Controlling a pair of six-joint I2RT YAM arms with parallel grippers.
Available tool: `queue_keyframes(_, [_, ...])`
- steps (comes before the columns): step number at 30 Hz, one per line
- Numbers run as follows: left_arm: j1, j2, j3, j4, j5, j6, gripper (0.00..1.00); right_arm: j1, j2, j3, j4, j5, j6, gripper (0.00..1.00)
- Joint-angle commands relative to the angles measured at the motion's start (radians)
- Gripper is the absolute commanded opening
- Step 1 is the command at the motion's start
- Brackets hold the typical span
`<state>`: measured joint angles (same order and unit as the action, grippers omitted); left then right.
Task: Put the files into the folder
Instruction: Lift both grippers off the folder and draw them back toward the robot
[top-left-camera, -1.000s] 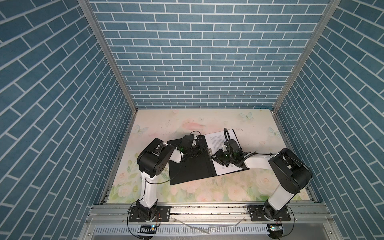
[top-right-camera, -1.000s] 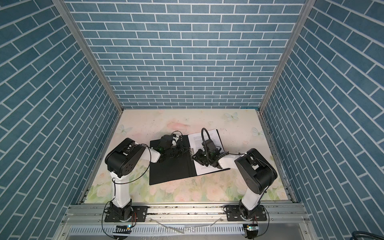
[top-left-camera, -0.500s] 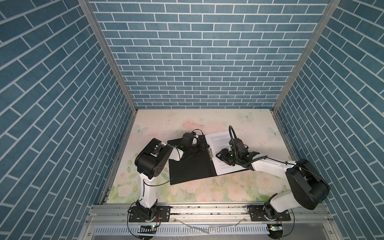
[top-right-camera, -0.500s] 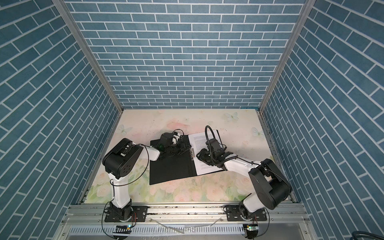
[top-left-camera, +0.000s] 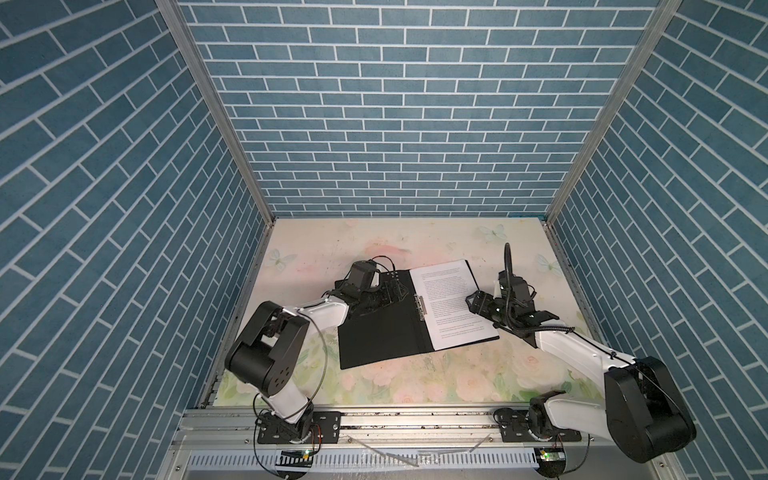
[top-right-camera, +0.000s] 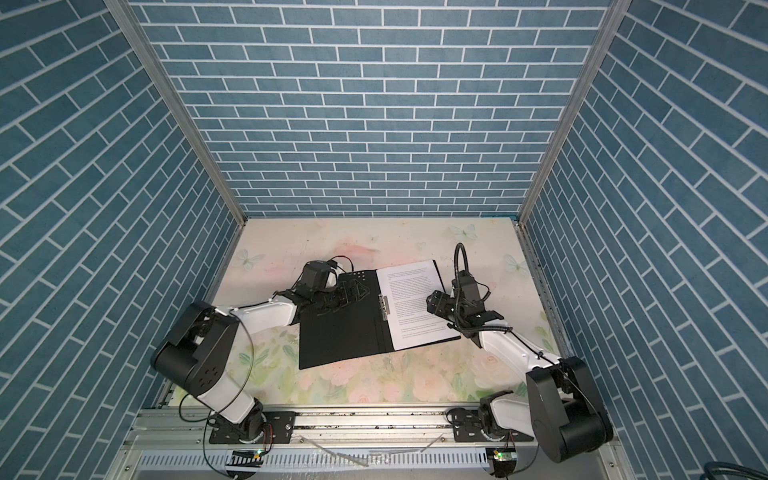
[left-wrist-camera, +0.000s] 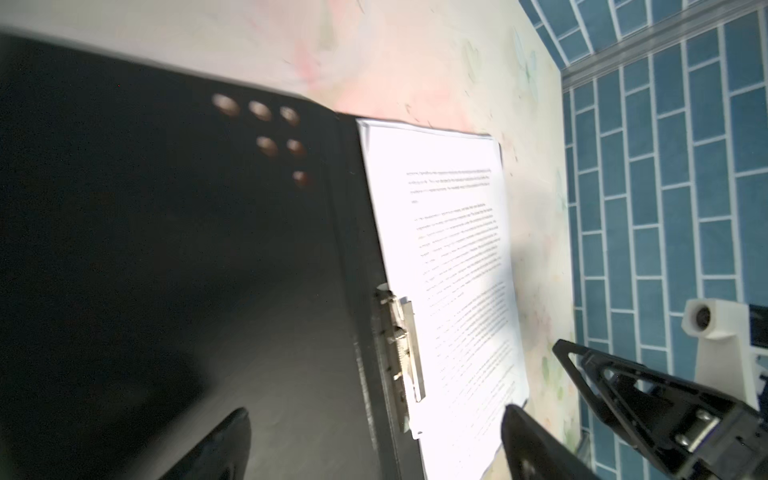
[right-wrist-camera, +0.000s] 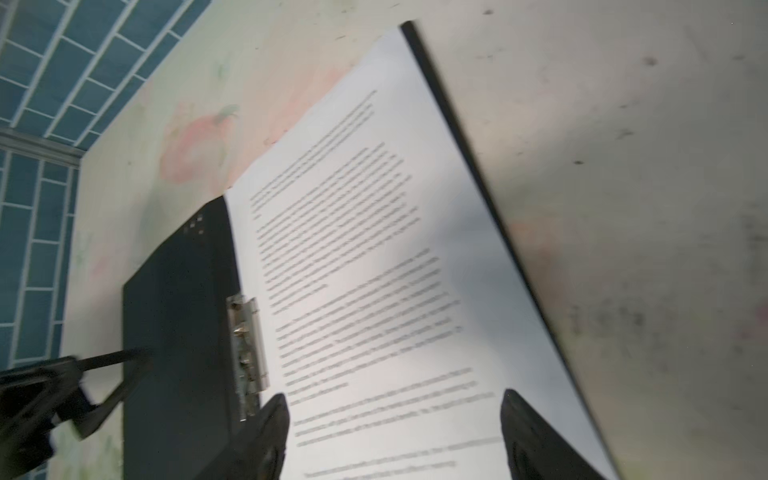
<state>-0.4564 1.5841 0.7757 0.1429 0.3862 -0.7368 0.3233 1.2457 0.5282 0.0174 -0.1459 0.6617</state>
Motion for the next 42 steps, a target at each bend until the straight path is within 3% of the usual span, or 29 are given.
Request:
queue_keyframes(1, [0.038,-0.090,-0.057,-0.193,-0.112,0.096,1.00,-0.061,0.010,-0.035,0.061,-0.050,-0.122,0.81])
queue_keyframes(11, [0.121,-0.398,-0.247,-0.424,-0.318,0.136,1.00,-0.160,0.177,-0.016,0.135,-0.162,-0.154,0.81])
queue_keyframes(21, [0.169,-0.383,-0.293,-0.468,-0.301,0.125,1.00,-0.171,0.257,-0.028,0.128,-0.238,-0.101,0.77])
queue_keyframes(27, [0.181,-0.325,-0.333,-0.423,-0.230,0.098,0.99,-0.171,0.257,-0.052,0.094,-0.249,-0.080,0.74])
queue_keyframes(33, [0.181,-0.242,-0.367,-0.307,-0.075,0.090,1.00,-0.171,0.256,-0.084,0.085,-0.287,-0.060,0.72])
queue_keyframes(42, [0.181,-0.239,-0.388,-0.178,0.080,0.054,1.00,-0.171,0.254,-0.117,0.122,-0.343,-0.012,0.67])
